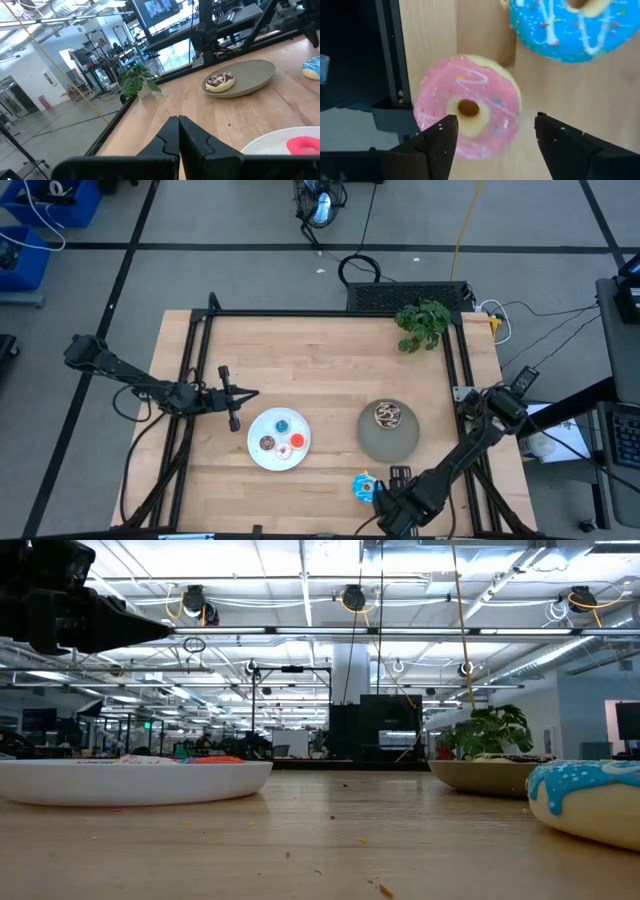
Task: Pick & Place donuts
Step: Put the large pink donut on the gray plate
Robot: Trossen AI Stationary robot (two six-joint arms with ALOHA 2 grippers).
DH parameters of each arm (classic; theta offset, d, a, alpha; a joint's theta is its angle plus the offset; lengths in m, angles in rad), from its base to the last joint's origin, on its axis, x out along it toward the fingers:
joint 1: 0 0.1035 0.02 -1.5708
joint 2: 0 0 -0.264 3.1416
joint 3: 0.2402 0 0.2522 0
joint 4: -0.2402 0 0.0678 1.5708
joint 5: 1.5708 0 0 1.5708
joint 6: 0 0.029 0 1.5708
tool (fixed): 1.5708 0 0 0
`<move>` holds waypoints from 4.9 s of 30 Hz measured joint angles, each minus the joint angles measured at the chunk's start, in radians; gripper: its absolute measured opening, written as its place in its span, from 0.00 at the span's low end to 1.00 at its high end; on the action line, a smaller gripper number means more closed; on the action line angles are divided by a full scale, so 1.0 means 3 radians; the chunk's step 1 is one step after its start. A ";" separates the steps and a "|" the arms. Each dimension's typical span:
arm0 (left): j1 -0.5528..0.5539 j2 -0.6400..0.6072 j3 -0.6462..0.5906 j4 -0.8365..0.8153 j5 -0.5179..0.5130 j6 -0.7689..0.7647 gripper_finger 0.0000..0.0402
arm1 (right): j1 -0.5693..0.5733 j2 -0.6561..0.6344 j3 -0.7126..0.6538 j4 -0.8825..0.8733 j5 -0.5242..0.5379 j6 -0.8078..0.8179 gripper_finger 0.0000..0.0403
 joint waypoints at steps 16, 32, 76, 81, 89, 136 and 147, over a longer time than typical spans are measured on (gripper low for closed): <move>0.0001 0.0000 0.0000 -0.0001 0.0000 0.0013 0.01 | -0.0013 -0.0004 -0.0469 0.0441 -0.0008 -0.0009 0.51; 0.0001 0.0000 0.0000 -0.0001 0.0000 -0.0006 0.01 | -0.0130 -0.0264 -0.0485 0.0360 -0.0095 -0.0136 0.04; -0.0001 0.0000 0.0000 -0.0066 0.0001 0.0035 0.01 | -0.1170 -0.1700 -0.0827 -0.1101 0.0684 -0.0351 0.01; -0.0001 0.0000 0.0000 -0.0069 0.0001 0.0040 0.01 | -0.1433 -0.1700 -0.1265 -0.0761 0.0380 -0.0392 0.02; -0.0001 0.0000 0.0000 -0.0069 0.0001 0.0041 0.01 | -0.1788 -0.1700 -0.1682 -0.0373 -0.0066 -0.0617 0.01; -0.0001 0.0000 0.0000 -0.0098 0.0001 0.0049 0.01 | -0.1968 -0.1698 -0.1965 -0.0056 -0.0557 -0.0714 0.02; -0.0001 0.0000 0.0000 -0.0098 0.0001 0.0073 0.01 | -0.1972 -0.1698 -0.1965 -0.0012 -0.0245 -0.0830 0.15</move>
